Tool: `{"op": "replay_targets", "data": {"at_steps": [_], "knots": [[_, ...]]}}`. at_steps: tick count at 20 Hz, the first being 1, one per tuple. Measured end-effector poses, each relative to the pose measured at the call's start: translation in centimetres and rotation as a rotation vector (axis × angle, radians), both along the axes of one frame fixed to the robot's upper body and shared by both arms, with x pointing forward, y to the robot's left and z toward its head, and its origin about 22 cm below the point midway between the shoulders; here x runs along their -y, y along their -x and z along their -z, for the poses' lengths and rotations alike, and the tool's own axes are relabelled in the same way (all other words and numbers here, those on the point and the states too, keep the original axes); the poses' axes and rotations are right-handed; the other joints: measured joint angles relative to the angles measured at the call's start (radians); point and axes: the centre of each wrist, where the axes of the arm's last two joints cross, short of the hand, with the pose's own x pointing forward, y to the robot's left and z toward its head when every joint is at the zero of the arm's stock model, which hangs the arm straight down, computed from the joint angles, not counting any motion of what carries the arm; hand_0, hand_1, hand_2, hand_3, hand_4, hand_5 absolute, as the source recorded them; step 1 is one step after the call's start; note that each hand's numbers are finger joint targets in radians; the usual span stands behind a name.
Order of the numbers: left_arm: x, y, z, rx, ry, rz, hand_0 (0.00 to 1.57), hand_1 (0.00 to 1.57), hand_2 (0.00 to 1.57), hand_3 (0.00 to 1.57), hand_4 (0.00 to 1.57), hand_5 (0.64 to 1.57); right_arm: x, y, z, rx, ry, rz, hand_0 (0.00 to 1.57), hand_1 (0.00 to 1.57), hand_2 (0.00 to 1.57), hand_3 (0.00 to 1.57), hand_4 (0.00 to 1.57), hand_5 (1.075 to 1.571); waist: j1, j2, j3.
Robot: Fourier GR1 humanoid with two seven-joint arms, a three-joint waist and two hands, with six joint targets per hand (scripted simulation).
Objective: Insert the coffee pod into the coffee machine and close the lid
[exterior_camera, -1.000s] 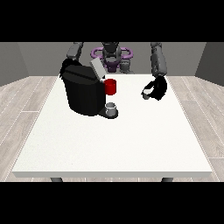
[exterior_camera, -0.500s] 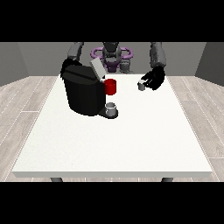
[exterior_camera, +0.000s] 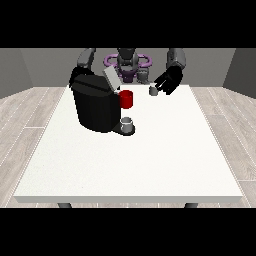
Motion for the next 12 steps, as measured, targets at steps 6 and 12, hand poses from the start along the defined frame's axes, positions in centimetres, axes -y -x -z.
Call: {"op": "replay_targets", "data": {"at_steps": [6,12], "knots": [[0.5,-1.1,-4.0,0.049,0.005,-0.027,1.25,1.25,1.29,1.24,0.51,1.571,-0.2,-0.3,-0.7,0.034,-0.003,-0.025,0.0,0.0,0.0,0.0,0.53,1.571,-0.037,0.015,-0.0001],[0.4,-2.0,-8.1,0.085,0.05,-0.069,1.28,1.28,1.33,1.27,0.48,1.571,-0.9,-0.9,-2.5,0.066,0.016,-0.059,0.0,0.0,0.0,0.0,0.51,1.571,-0.091,0.045,-0.0002]]}}
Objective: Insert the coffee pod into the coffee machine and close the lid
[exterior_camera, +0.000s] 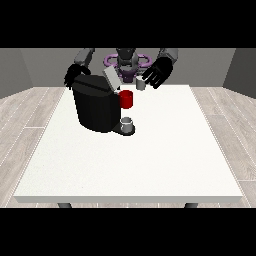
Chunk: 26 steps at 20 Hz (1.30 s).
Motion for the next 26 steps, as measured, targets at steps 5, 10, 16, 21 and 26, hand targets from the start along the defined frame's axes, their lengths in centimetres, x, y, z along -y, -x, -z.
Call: {"op": "replay_targets", "data": {"at_steps": [5,10,16,21,26], "knots": [[1.5,-0.5,-1.7,0.026,-0.003,0.007,1.28,1.28,1.33,1.26,0.52,1.571,-0.2,-0.3,-0.7,0.012,0.009,0.003,0.0,0.0,0.0,0.0,0.54,1.571,-0.021,0.019,0.0],[2.2,-0.7,-3.8,0.057,-0.013,0.01,1.28,1.28,1.3,1.24,0.49,1.571,-0.4,-0.6,-1.2,0.044,0.014,0.019,0.0,0.0,0.0,0.0,0.48,1.571,-0.028,0.049,0.0002],[1.8,-0.8,-4.2,0.064,-0.029,0.0,1.3,1.3,1.33,1.23,0.5,1.571,0.0,-0.7,-2.1,0.061,0.015,0.019,0.0,0.0,0.0,0.0,0.52,1.571,-0.045,0.072,0.0003],[2.1,-0.9,-3.8,0.052,-0.029,0.011,1.26,1.26,1.3,1.21,0.51,1.571,0.8,-0.7,-2.2,0.061,0.01,0.026,0.0,0.0,0.0,0.0,0.5,1.571,-0.044,0.075,0.0002],[3.1,-1.0,-4.0,0.049,-0.035,0.047,1.18,1.18,1.26,1.19,0.5,1.571,1.0,-0.9,-1.8,0.058,-0.005,0.046,0.0,0.0,0.0,0.0,0.51,1.571,-0.028,0.079,0.0002]]}}
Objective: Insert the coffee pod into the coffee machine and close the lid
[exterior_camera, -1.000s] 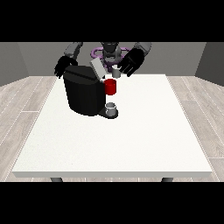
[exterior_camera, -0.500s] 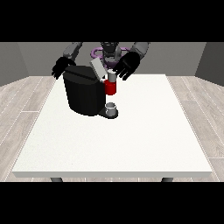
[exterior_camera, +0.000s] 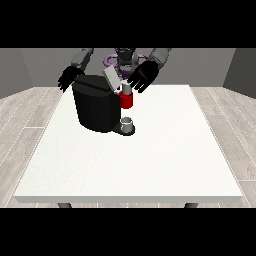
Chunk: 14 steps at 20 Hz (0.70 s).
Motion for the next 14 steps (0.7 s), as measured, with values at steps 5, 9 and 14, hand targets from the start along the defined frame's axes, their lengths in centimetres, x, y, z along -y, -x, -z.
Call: {"op": "replay_targets", "data": {"at_steps": [5,9,14], "knots": [[0.3,-0.1,0.5,-0.01,-0.007,-0.005,1.2,1.2,1.28,1.21,0.52,1.571,0.0,0.3,0.4,0.003,-0.006,0.007,0.0,0.0,0.0,0.0,0.48,1.571,-0.001,-0.003,0.0001],[0.2,-0.1,0.2,-0.002,-0.005,-0.005,1.18,1.18,1.25,1.19,0.49,1.571,0.1,0.2,0.3,0.014,-0.009,0.009,0.0,0.0,0.0,0.0,0.45,1.571,0.001,0.014,0.0],[-0.3,-0.1,0.7,-0.012,-0.01,-0.013,1.25,1.25,1.28,1.18,0.48,1.571,-0.3,0.4,0.0,0.023,-0.011,0.007,0.0,0.0,0.0,0.0,0.44,1.571,-0.009,0.019,0.0001]]}}
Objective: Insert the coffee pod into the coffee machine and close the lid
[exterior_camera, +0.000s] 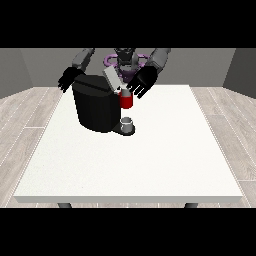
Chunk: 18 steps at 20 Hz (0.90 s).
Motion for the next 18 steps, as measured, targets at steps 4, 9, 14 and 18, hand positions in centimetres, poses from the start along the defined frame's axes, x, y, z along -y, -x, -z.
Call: {"op": "replay_targets", "data": {"at_steps": [4,9,14,18], "knots": [[-0.3,0.0,0.7,0.0,-0.002,-0.001,1.22,1.22,1.25,1.15,0.47,1.571,0.4,0.1,-0.2,0.002,0.004,-0.003,0.0,0.0,0.0,0.0,0.44,1.571,0.002,0.0,0.0006],[0.0,-0.1,0.2,-0.004,-0.005,0.002,1.13,1.13,1.17,1.03,0.44,1.571,0.2,0.0,-0.2,-0.001,0.011,0.003,0.0,0.0,0.0,0.0,0.37,1.571,0.002,0.01,0.0004],[0.3,0.0,0.4,-0.01,-0.027,0.002,1.09,1.09,1.13,0.96,0.4,1.571,1.1,-0.1,0.1,-0.01,0.005,0.016,0.0,0.0,0.0,0.0,0.41,1.571,0.012,-0.002,0.0005],[0.4,0.0,0.6,-0.007,-0.044,0.014,1.06,1.06,1.12,0.96,0.37,1.571,1.2,-0.2,0.1,-0.013,0.005,0.02,0.0,0.0,0.0,0.0,0.43,1.571,0.019,-0.004,0.0006]]}}
